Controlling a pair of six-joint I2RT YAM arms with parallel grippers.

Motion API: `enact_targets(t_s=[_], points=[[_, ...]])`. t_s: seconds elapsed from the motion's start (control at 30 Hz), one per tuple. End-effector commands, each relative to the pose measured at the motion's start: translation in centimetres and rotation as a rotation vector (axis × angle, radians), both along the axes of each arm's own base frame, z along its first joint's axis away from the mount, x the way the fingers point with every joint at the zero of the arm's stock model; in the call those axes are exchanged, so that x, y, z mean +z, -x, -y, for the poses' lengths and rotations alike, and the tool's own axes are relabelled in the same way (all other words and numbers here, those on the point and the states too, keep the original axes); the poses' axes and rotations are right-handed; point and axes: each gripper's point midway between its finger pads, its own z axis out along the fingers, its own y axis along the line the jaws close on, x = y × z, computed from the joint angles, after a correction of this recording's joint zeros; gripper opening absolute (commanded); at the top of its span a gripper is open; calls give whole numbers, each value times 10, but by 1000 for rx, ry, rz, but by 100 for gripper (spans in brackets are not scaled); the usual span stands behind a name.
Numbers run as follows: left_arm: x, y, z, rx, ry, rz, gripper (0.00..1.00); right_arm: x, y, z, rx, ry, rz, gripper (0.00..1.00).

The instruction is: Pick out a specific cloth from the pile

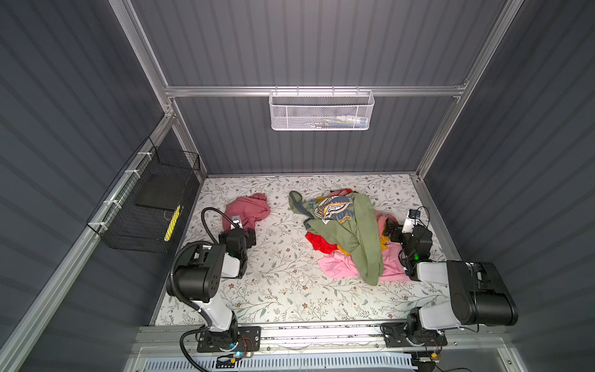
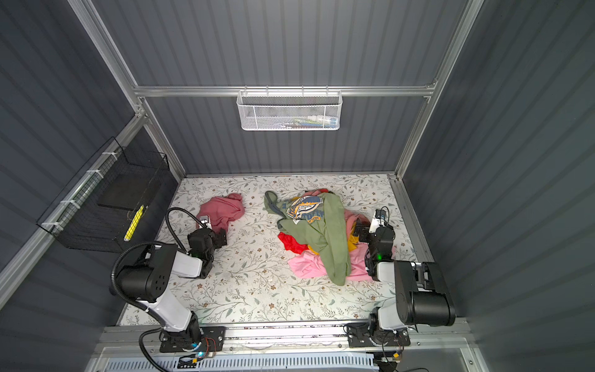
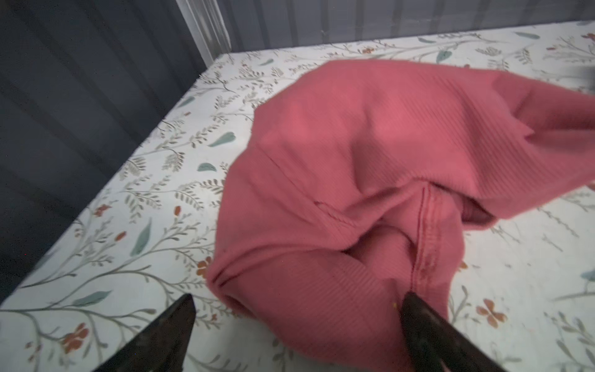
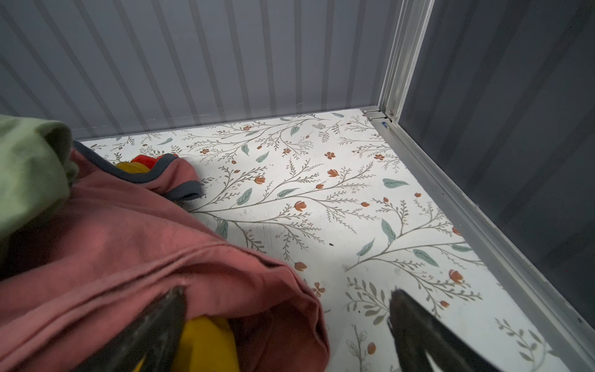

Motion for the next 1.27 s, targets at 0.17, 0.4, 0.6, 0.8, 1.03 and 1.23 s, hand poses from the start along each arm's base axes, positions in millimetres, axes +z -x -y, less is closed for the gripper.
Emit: enact_targets(t_s=[0.17, 0.4, 0.6, 0.8, 1.03, 1.23], points=[[14, -20, 9, -57, 56, 27, 100, 5, -4, -1, 10, -9, 12, 99], [15, -21, 8, -56, 54, 42, 100, 5, -4, -1, 10, -9, 12, 99], [16, -21, 8, -55, 54, 45, 100, 5, -4, -1, 11, -9, 11, 99], [16, -21, 8, -55, 54, 45, 100, 5, -4, -1, 10, -9, 12, 99], [15, -22, 9, -57, 57, 40, 100, 4, -4, -2, 10, -9, 10, 99], [16, -21, 8, -55, 54, 45, 100, 5, -4, -1, 11, -9, 12, 99]])
